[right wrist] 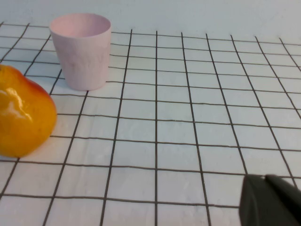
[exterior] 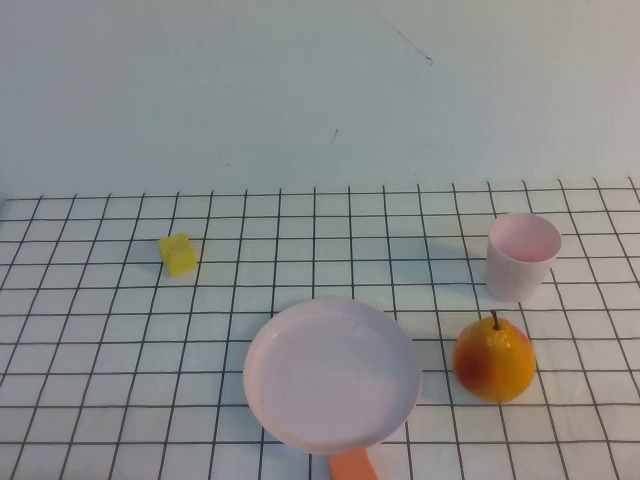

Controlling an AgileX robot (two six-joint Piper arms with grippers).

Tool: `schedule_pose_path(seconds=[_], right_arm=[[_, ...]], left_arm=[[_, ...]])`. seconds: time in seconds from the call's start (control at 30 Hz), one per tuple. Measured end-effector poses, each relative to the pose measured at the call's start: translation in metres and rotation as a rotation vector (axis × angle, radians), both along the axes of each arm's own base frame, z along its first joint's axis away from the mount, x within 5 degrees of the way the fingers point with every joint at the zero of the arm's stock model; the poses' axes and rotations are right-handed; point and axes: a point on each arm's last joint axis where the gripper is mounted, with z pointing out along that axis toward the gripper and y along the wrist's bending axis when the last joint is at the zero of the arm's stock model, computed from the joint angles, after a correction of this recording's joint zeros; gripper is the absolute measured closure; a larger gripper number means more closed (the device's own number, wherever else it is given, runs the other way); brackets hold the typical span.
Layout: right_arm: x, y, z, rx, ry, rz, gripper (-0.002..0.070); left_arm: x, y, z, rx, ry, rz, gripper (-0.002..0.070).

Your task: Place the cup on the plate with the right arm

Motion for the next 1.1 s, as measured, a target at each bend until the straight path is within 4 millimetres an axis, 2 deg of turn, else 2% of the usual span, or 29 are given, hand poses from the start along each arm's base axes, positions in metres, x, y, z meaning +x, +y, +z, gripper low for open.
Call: schedule_pose_path(seconds=[0.83, 1.1], right_arm=[[0.000, 0.000, 0.000, -0.002, -0.002, 0.000, 0.0678], [0.004, -0.001, 0.012, -0.007, -0.140, -0.007, 0.0678]], left_arm=[[0.000, 0.000, 0.000, 0.000, 0.000, 0.000, 0.0678], [0.000, 0.000, 0.000, 0.000, 0.000, 0.000, 0.0678]])
